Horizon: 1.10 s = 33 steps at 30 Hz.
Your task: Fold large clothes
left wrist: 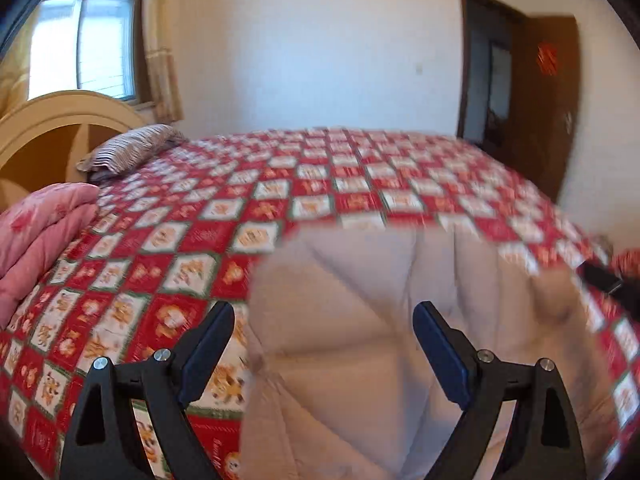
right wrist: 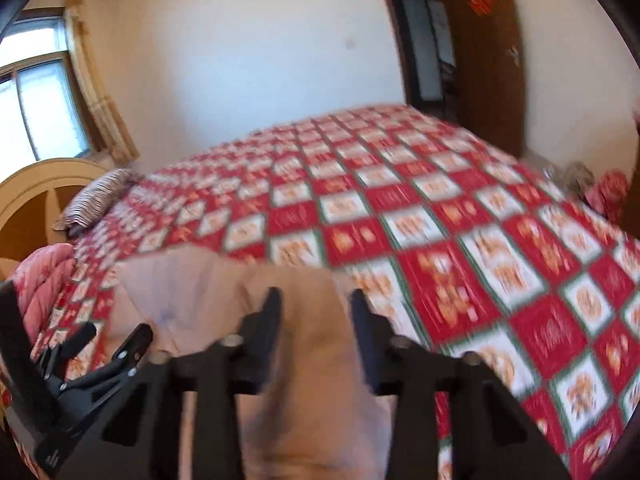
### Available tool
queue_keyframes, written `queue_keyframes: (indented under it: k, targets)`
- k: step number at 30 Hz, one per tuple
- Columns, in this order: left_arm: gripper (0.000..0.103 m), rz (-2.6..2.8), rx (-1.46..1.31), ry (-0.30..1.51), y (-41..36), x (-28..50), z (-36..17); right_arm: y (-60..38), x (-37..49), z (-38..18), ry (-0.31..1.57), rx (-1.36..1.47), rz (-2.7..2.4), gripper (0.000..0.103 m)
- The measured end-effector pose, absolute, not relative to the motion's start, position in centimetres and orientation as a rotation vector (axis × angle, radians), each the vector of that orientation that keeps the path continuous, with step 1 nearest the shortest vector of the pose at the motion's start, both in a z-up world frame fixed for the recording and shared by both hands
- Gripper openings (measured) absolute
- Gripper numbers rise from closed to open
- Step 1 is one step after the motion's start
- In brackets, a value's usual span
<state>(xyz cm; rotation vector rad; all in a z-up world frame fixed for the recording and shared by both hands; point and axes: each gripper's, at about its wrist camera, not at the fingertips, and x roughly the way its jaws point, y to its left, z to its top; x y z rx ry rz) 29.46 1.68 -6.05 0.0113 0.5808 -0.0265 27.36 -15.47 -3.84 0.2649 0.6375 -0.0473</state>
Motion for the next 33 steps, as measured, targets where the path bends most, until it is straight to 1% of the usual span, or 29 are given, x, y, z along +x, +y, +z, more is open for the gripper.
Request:
queue_keyframes:
  k: [1,3,4,7,8,9,11,20,33]
  targets:
    - [0.092,-0.027,-0.012,0.564,1.9,29.7,-5.1,-15.0,28.3,-3.6,0.648,0.263,-0.028,0.032]
    - [0.093,-0.027,-0.027,0.580,1.9,30.8,-5.0,-14.5,30.3,-3.9,0.683,0.275,-0.001,0.032]
    - [0.093,-0.016,-0.019,0.606,1.8,31.6,-5.5,-14.2,31.5,-4.6,0.724,0.262,-0.005,0.033]
    - [0.093,-0.012,-0.007,0.738,1.0,34.1,-9.7,-14.2,33.1,-7.9,0.809,0.245,-0.032,0.033]
    - [0.095,-0.031,-0.032,0.753,1.2,34.4,-10.8,-14.5,33.1,-9.1,0.826,0.251,-0.035,0.032]
    - [0.102,-0.034,-0.074,0.742,1.6,34.3,-11.5,-14.9,32.9,-10.4,0.838,0.267,-0.033,0.031]
    - [0.102,-0.037,-0.129,0.738,2.0,34.1,-12.2,-15.5,32.3,-11.7,0.833,0.284,-0.037,0.030]
    - [0.102,-0.027,-0.092,0.697,1.0,33.4,-14.1,-15.6,31.4,-14.1,0.803,0.264,-0.042,0.030]
    - [0.102,-0.035,-0.089,0.759,0.7,34.6,-15.7,-16.0,31.8,-16.0,0.824,0.272,-0.048,0.029]
